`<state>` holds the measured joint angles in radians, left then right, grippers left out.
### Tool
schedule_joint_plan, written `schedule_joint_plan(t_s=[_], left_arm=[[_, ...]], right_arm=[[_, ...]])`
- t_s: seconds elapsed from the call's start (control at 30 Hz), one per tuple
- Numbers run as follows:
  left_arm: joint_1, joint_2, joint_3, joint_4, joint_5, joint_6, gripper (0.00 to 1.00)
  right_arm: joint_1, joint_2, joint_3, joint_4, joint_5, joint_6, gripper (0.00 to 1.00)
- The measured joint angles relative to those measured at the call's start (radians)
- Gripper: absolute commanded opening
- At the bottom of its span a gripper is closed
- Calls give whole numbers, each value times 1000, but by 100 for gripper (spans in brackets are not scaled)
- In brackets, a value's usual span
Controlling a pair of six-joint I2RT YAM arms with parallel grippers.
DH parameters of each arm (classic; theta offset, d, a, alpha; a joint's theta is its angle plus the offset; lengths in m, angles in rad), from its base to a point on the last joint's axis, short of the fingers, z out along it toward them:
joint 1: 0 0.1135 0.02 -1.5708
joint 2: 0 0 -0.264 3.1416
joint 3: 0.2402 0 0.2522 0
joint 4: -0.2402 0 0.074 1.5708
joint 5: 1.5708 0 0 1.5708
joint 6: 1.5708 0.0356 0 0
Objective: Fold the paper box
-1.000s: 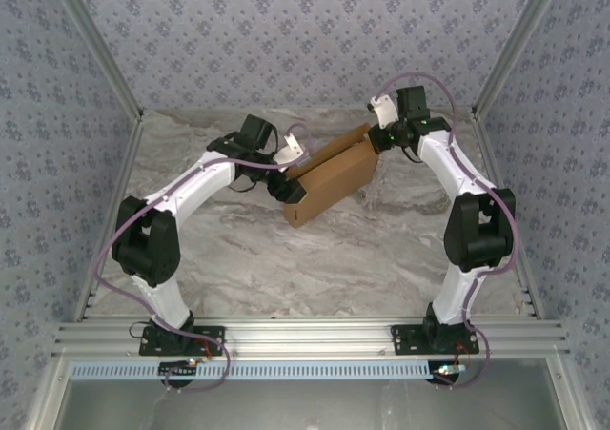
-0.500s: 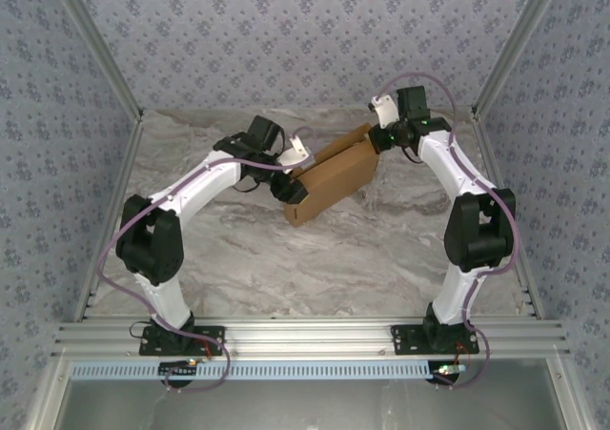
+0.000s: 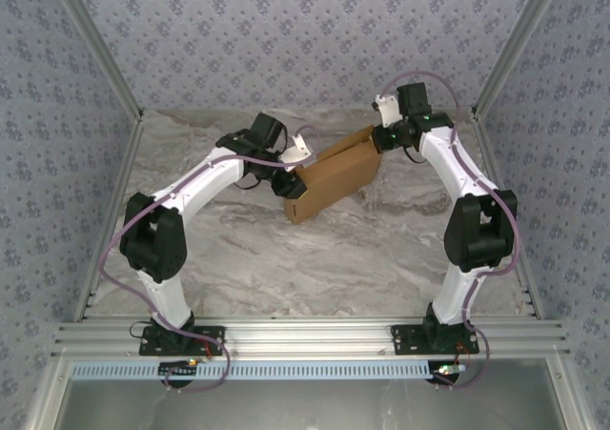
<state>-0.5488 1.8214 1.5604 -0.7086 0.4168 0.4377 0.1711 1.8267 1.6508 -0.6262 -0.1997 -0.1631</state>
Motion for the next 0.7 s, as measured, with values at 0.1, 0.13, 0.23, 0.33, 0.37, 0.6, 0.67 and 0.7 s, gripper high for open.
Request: schedule_joint_plan(t_s=[0.1,0.13,0.23,0.33,0.37,0.6,0.67,0.7], left_arm=[[-3,0,1,-2,-6,7,40],[-3,0,2,-2,-6,8,39],[-2,0,2,-2,-5,11,36],[-2,0,2,-2,-5,11,34],[-2,0,2,-2,-5,11,33],[2,1,2,-2,0,11,31],[6,2,2,-2,6,15,31],[8,2,2,-2,9,17,31]], right_arm=[[0,0,11,-27,11,7,9],[0,0,15,-35,14,8,9],[0,0,19,-50,25,10,9],[0,0,19,-51,29,10,9],[0,-1,18,-51,29,11,9],[-2,-27,-19,-36,32,10,9],[-3,-36,-34,-29,32,7,9],[-4,-40,-41,-26,32,5,9]])
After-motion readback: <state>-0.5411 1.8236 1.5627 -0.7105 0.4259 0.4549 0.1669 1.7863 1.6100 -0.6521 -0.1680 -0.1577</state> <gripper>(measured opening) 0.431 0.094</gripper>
